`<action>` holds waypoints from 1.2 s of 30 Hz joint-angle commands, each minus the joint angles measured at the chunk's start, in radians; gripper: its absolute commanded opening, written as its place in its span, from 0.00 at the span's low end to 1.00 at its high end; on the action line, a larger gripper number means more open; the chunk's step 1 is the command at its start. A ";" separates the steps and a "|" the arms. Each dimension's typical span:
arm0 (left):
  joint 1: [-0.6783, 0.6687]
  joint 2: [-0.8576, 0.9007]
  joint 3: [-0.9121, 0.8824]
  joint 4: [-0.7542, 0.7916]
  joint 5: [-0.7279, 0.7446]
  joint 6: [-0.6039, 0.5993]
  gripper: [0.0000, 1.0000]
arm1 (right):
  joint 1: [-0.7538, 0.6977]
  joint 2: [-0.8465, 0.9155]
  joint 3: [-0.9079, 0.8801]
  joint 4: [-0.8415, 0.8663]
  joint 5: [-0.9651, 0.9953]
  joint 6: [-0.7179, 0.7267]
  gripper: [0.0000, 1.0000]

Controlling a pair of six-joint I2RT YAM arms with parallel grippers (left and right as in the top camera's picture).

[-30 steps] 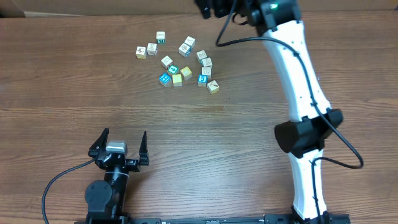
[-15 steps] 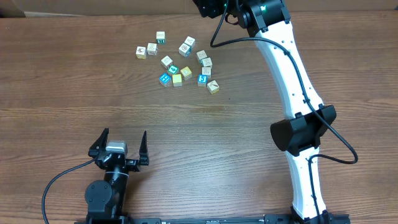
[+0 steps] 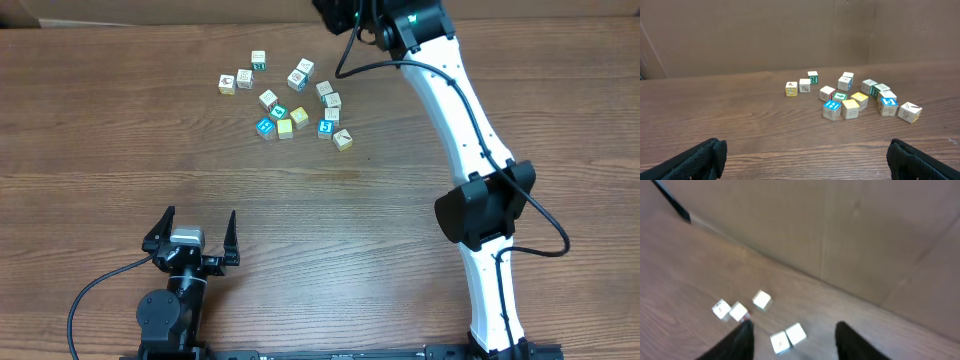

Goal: Form a circle

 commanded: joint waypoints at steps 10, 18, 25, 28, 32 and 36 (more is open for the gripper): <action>-0.001 -0.011 -0.004 -0.001 -0.003 0.012 0.99 | 0.007 0.000 -0.340 0.183 -0.003 0.001 0.60; -0.001 -0.011 -0.004 -0.001 -0.003 0.012 1.00 | 0.043 0.000 -0.509 0.320 0.119 -0.004 0.61; -0.001 -0.011 -0.004 -0.001 -0.003 0.012 1.00 | 0.069 0.007 -0.580 0.379 0.134 -0.003 0.61; -0.001 -0.011 -0.004 -0.001 -0.003 0.012 1.00 | 0.073 0.019 -0.591 0.393 0.136 -0.005 0.61; -0.001 -0.011 -0.004 -0.001 -0.003 0.012 1.00 | 0.073 0.050 -0.591 0.409 0.138 -0.023 0.62; -0.001 -0.011 -0.004 -0.001 -0.003 0.012 1.00 | 0.073 0.079 -0.591 0.418 0.138 -0.037 0.61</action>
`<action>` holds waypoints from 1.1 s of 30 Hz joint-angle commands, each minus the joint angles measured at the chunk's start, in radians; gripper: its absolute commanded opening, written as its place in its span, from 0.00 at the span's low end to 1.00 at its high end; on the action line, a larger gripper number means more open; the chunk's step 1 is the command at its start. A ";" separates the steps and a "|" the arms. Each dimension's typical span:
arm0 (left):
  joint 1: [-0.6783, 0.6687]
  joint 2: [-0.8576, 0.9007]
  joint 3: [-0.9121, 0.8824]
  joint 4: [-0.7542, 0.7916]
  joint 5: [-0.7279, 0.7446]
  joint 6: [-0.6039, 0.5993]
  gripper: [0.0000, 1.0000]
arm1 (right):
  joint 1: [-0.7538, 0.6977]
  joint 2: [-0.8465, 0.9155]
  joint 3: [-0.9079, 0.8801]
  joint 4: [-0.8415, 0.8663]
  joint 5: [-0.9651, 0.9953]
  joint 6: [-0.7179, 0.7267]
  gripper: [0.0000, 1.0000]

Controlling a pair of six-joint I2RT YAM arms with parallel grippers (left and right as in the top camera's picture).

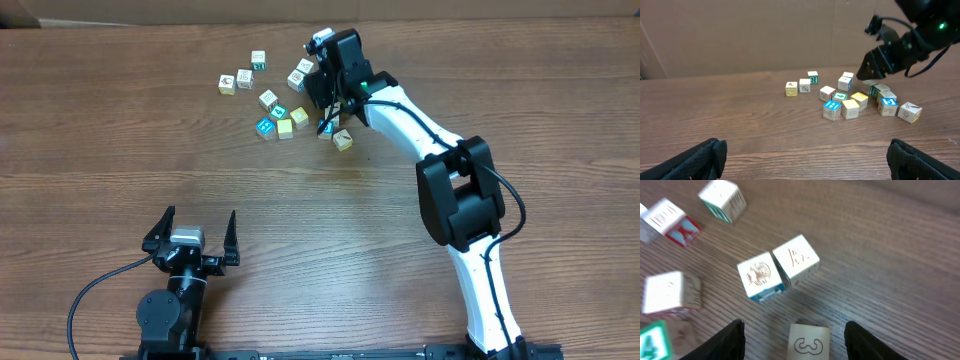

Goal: Form a circle

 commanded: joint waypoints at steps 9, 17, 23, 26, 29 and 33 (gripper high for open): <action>-0.001 -0.011 -0.004 -0.001 -0.003 0.012 0.99 | -0.001 0.039 -0.010 0.016 0.010 -0.016 0.43; -0.001 -0.011 -0.004 -0.001 -0.003 0.012 1.00 | -0.001 0.039 -0.010 0.009 0.009 -0.016 0.43; -0.001 -0.011 -0.004 -0.001 -0.003 0.012 1.00 | -0.001 0.039 -0.010 0.008 0.010 -0.016 0.39; -0.001 -0.011 -0.004 -0.001 -0.003 0.012 1.00 | -0.001 0.039 -0.010 0.006 0.010 -0.016 0.33; -0.001 -0.011 -0.004 -0.001 -0.003 0.012 0.99 | -0.001 0.039 -0.010 0.002 0.010 -0.016 0.28; -0.001 -0.011 -0.004 -0.001 -0.003 0.012 1.00 | -0.001 0.039 -0.011 -0.004 0.010 -0.016 0.31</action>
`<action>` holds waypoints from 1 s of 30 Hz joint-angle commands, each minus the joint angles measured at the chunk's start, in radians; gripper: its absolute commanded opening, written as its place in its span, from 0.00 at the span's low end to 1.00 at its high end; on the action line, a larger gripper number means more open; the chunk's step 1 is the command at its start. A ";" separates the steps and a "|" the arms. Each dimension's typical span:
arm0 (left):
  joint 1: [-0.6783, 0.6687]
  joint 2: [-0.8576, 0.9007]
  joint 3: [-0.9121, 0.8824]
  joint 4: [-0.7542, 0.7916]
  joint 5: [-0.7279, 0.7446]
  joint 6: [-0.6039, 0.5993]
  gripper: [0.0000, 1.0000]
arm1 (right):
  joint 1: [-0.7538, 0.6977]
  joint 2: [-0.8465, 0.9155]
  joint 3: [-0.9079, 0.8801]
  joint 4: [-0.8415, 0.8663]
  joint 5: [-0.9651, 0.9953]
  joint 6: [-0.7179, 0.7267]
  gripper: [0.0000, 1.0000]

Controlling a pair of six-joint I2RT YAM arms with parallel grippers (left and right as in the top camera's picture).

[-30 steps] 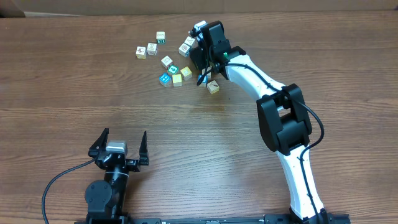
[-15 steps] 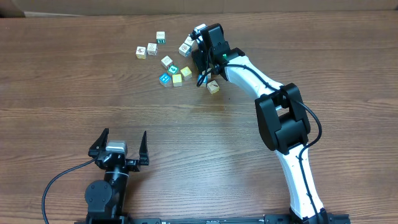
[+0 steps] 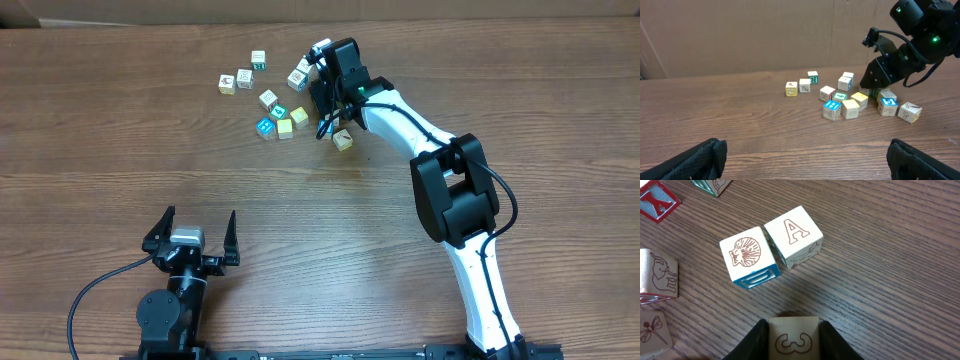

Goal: Form a circle

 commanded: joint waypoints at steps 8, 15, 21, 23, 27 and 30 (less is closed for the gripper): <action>-0.001 -0.011 -0.004 -0.001 -0.003 0.012 0.99 | -0.001 0.004 -0.009 -0.003 0.003 -0.004 0.27; -0.001 -0.011 -0.004 -0.001 -0.003 0.012 1.00 | -0.001 -0.007 0.021 0.017 0.003 -0.004 0.18; -0.001 -0.011 -0.004 -0.001 -0.003 0.012 1.00 | -0.001 -0.106 0.058 0.010 0.003 -0.003 0.16; -0.001 -0.011 -0.004 -0.001 -0.003 0.012 1.00 | -0.001 -0.164 0.058 0.002 0.003 0.000 0.16; -0.001 -0.011 -0.004 -0.001 -0.003 0.012 0.99 | -0.001 -0.290 0.058 -0.065 0.003 0.042 0.16; -0.001 -0.011 -0.004 -0.001 -0.003 0.012 1.00 | -0.001 -0.391 0.058 -0.157 0.003 0.116 0.16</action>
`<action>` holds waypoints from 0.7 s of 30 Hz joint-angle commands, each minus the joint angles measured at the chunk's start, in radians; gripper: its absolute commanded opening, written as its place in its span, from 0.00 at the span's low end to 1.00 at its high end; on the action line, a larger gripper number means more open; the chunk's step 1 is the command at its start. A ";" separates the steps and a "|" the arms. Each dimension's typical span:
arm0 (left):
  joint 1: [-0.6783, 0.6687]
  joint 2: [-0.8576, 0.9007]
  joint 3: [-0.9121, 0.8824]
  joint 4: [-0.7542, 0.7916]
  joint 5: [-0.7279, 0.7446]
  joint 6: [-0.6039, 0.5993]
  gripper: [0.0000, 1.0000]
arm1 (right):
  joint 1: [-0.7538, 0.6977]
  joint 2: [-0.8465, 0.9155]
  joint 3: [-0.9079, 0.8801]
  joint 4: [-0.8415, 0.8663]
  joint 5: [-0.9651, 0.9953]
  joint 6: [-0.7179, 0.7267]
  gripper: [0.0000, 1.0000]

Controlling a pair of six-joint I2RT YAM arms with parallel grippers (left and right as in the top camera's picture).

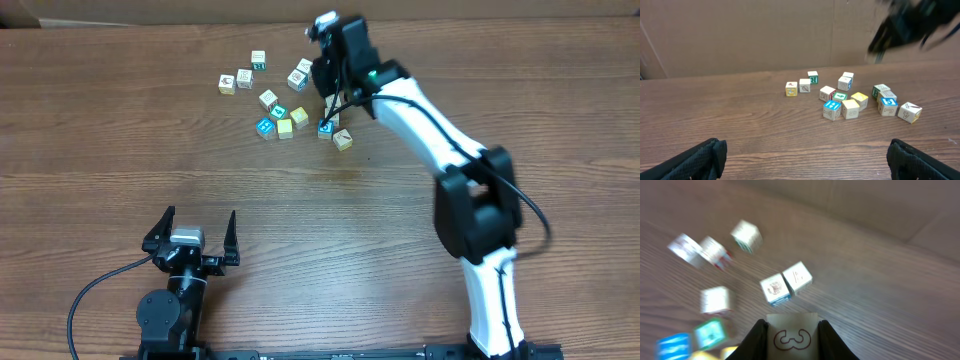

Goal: Form a circle

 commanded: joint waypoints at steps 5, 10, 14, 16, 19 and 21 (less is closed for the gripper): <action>-0.001 -0.011 -0.004 -0.001 -0.003 0.012 1.00 | 0.001 -0.301 0.048 -0.219 -0.002 0.239 0.16; -0.001 -0.011 -0.004 -0.001 -0.003 0.012 1.00 | 0.003 -0.340 0.048 -0.385 -0.013 0.352 0.16; -0.001 -0.011 -0.004 -0.001 -0.003 0.012 0.99 | 0.016 -0.317 0.038 -0.485 -0.013 0.397 0.16; -0.001 -0.011 -0.004 -0.001 -0.003 0.012 1.00 | 0.031 -0.297 0.023 -0.516 -0.013 0.404 0.17; -0.001 -0.011 -0.004 -0.001 -0.003 0.012 1.00 | 0.064 -0.275 -0.024 -0.517 -0.013 0.412 0.17; -0.001 -0.011 -0.004 -0.001 -0.003 0.012 0.99 | 0.090 -0.258 -0.059 -0.507 -0.012 0.422 0.17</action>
